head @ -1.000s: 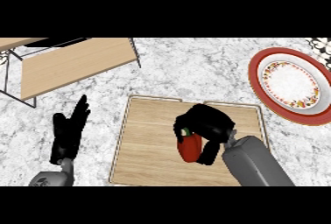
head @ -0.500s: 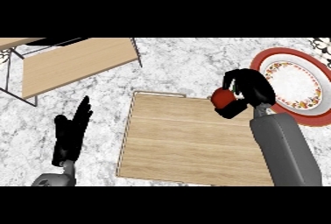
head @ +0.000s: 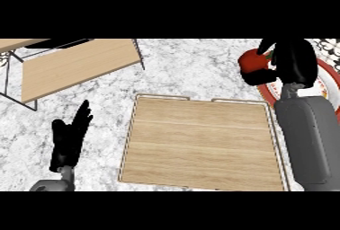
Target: Pick the bell pepper from the tray and place it in the plate
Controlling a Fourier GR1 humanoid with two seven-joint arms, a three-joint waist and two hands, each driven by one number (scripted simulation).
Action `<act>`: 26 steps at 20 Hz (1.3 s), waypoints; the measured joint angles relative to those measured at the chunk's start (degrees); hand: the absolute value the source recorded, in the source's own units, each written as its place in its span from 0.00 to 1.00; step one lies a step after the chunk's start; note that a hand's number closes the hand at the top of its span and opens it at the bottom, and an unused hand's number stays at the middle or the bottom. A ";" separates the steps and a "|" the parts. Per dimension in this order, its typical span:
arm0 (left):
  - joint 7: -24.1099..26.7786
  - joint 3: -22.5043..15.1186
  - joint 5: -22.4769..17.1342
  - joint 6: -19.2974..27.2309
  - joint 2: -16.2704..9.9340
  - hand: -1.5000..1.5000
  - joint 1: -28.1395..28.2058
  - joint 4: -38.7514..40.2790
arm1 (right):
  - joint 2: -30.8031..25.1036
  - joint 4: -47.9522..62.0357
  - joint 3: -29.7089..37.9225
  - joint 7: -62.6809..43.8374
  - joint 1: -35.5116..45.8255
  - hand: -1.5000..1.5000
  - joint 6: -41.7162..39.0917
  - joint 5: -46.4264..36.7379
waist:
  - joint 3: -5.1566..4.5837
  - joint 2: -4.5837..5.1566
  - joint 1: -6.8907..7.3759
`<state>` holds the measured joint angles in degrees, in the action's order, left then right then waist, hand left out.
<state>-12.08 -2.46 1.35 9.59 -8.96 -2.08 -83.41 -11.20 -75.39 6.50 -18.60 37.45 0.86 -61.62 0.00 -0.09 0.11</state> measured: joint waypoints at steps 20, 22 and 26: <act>-1.10 -0.27 2.00 -0.52 1.42 0.50 1.14 -2.09 | -13.79 25.96 12.97 4.98 6.46 1.00 9.15 3.53 | 0.02 0.29 0.65; -1.12 0.19 1.94 -0.68 1.34 0.50 0.15 -1.39 | -15.02 30.49 13.77 7.02 6.86 1.00 9.41 4.18 | 0.03 0.40 0.78; -1.27 0.22 1.92 -0.91 1.52 0.50 -0.59 -1.51 | -17.62 39.25 15.31 10.70 8.64 1.00 6.72 5.94 | 0.07 0.58 1.22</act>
<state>-13.35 -2.24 3.27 8.67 -7.44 -2.66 -84.93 -28.81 -36.14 21.81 -7.90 46.09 7.58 -55.68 0.07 0.49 1.33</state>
